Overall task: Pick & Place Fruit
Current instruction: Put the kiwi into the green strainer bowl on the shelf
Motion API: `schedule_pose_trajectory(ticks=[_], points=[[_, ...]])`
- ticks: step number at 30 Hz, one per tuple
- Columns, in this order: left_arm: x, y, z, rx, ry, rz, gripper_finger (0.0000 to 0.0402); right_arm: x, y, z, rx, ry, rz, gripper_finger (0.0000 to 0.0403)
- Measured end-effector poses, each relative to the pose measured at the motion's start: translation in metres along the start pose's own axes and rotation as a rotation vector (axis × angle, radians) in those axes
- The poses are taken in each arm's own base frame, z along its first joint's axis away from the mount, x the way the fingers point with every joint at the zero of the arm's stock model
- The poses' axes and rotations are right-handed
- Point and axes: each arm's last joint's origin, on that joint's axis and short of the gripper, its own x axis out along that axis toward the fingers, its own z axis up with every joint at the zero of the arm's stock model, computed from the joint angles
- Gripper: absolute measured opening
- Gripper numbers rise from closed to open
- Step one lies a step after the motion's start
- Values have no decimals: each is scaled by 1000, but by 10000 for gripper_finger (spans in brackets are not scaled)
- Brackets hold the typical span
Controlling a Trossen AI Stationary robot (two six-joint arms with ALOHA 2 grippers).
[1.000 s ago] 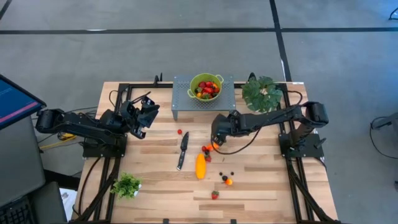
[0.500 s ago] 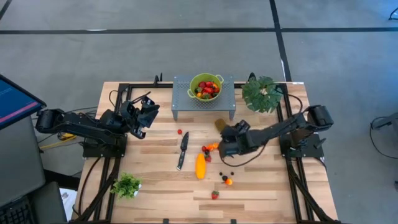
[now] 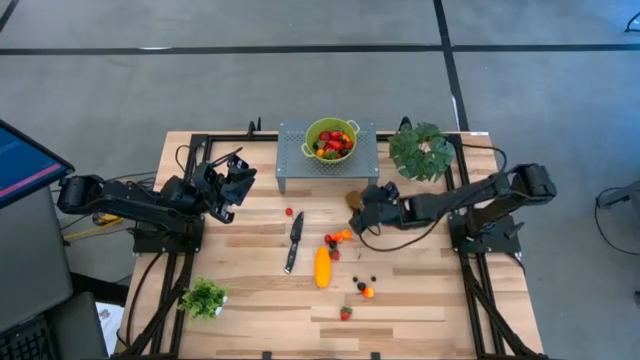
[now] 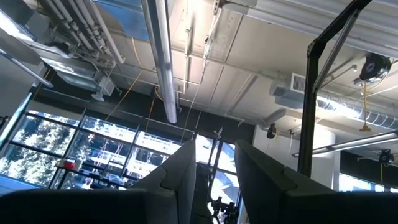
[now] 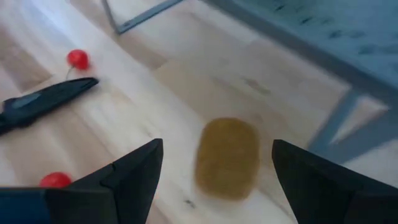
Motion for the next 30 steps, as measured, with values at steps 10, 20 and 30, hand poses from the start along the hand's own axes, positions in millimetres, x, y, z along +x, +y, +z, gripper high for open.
schedule_pose_trajectory(ticks=[10,20,30], points=[[0,0,0,0,-1,4,106,43,-18,1,23,120,10,295],[0,0,0,0,-2,3,106,71,-18,-19,-3,197,-2,295],[0,0,0,0,-1,2,106,82,-14,-27,-18,195,-2,292]])
